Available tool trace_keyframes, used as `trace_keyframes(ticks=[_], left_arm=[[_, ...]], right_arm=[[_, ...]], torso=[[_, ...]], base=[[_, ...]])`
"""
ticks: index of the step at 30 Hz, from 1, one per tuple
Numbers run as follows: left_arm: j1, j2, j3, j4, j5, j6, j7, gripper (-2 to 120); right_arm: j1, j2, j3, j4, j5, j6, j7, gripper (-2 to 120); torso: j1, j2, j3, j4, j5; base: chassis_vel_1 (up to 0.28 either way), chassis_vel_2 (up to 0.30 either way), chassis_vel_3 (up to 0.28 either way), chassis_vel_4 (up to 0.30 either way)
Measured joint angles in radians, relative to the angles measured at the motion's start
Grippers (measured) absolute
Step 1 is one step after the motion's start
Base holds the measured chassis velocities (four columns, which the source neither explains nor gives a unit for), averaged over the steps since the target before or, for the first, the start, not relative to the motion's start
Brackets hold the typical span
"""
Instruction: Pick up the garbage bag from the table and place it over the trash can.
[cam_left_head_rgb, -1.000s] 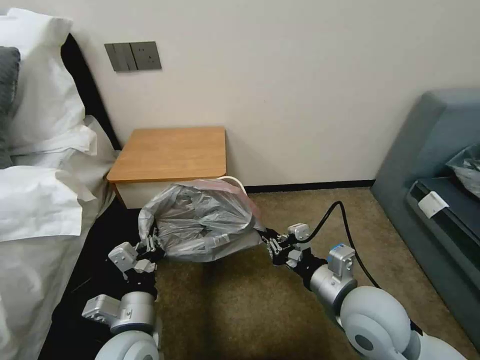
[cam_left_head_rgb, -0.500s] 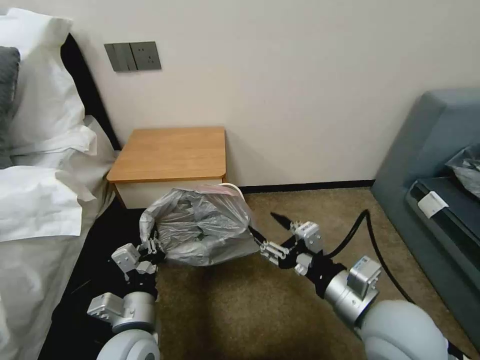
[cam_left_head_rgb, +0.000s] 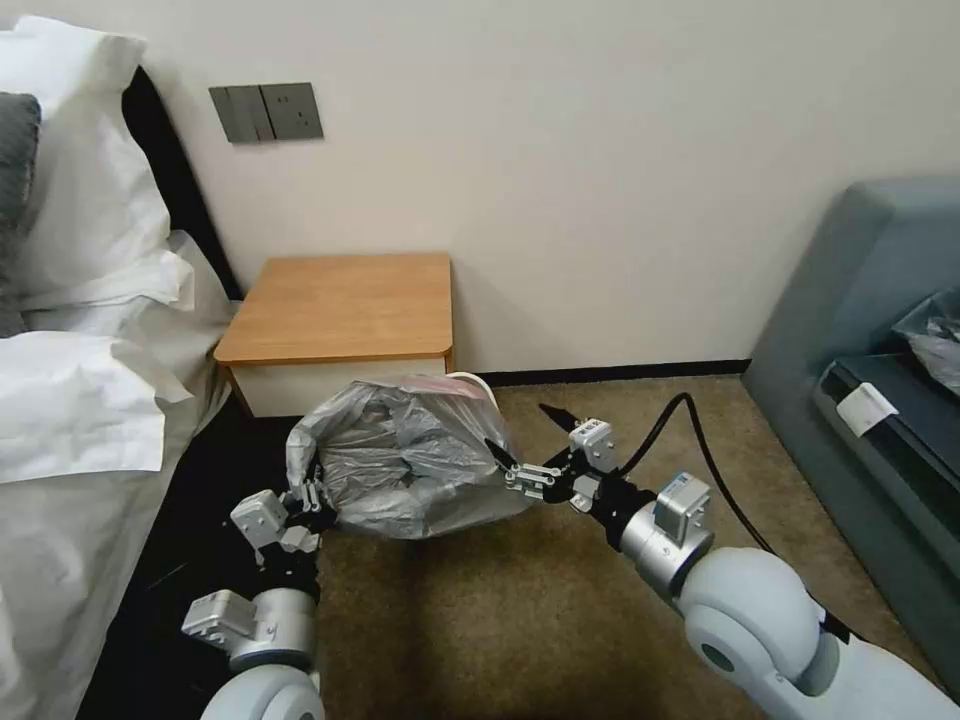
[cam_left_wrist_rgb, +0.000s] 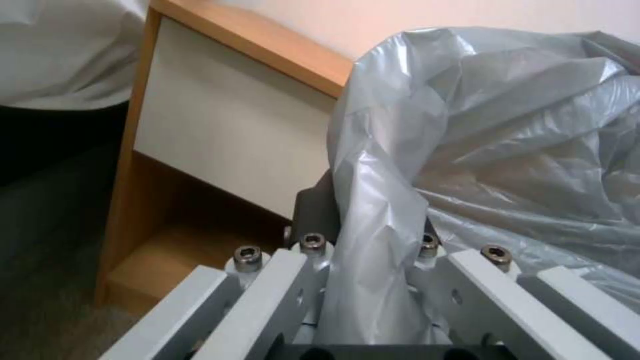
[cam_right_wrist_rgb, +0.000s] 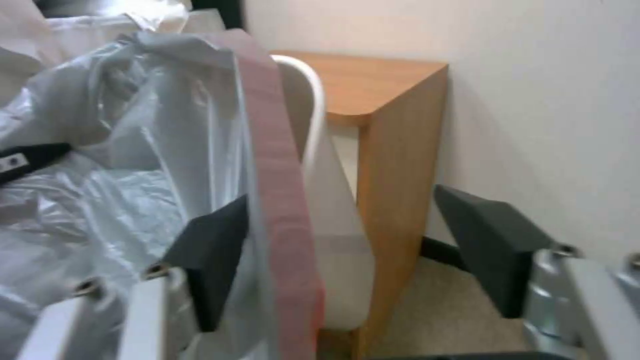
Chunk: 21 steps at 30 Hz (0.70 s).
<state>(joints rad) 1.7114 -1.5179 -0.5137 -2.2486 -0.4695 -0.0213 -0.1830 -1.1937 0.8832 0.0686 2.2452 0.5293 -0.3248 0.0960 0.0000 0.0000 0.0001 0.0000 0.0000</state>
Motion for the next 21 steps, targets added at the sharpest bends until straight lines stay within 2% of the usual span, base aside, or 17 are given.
trace_keyframes(ticks=[4,5,8,9,13,14,16,17,19,21], left_arm=[[0.004,-0.001,0.001,-0.003,0.006,-0.001,0.001,7],[0.004,-0.001,0.001,-0.003,0.006,-0.001,0.001,7],[0.011,0.001,0.002,-0.003,0.008,-0.004,0.001,7],[0.011,0.001,0.002,-0.003,0.008,-0.004,0.001,7],[0.014,-0.002,0.004,-0.003,0.014,-0.005,0.002,7],[0.014,-0.002,0.004,-0.003,0.014,-0.005,0.002,7],[0.014,-0.003,0.004,-0.001,0.016,-0.006,0.002,7],[0.014,-0.003,0.004,-0.001,0.016,-0.006,0.002,7],[0.014,-0.004,0.004,0.004,0.019,-0.006,0.002,7],[0.012,-0.004,0.004,0.008,0.020,-0.007,0.002,7]], right_arm=[[0.009,0.007,-0.006,-0.008,0.002,0.000,-0.001,51],[0.009,0.007,-0.006,-0.008,0.002,0.000,-0.001,51],[0.010,0.012,-0.013,-0.006,0.006,0.000,-0.002,37],[0.010,0.012,-0.013,-0.006,0.006,0.000,-0.002,37],[0.010,0.018,-0.018,-0.002,0.008,-0.001,-0.002,18],[0.010,0.018,-0.018,-0.002,0.008,-0.001,-0.002,18],[0.010,0.019,-0.018,-0.001,0.008,-0.001,-0.002,7],[0.010,0.019,-0.018,-0.001,0.008,-0.001,-0.002,7],[0.008,0.019,-0.018,0.003,0.008,-0.001,-0.001,0],[0.007,0.019,-0.016,0.007,0.008,-0.001,-0.001,0]], torso=[[0.000,0.000,0.000,0.0000,0.0000],[0.000,0.000,0.000,0.0000,0.0000],[0.000,0.000,0.000,0.0000,0.0000],[0.000,0.000,0.000,0.0000,0.0000],[0.000,0.000,0.000,0.0000,0.0000],[0.000,0.000,0.000,0.0000,0.0000],[0.000,0.000,0.000,0.0000,0.0000],[0.000,0.000,0.000,0.0000,0.0000],[0.000,0.000,0.000,0.0000,-0.0001],[0.000,0.000,0.000,0.0000,0.0000]], base=[[0.000,0.000,0.000,0.000],[0.000,0.000,0.000,0.000],[0.000,0.000,0.000,0.000],[0.000,0.000,0.000,0.000],[0.000,0.000,0.000,0.000],[0.000,0.000,0.000,0.000],[0.000,0.000,0.000,0.000],[0.000,0.000,0.000,0.000],[0.000,0.000,0.000,0.000],[0.000,0.000,0.000,0.000]])
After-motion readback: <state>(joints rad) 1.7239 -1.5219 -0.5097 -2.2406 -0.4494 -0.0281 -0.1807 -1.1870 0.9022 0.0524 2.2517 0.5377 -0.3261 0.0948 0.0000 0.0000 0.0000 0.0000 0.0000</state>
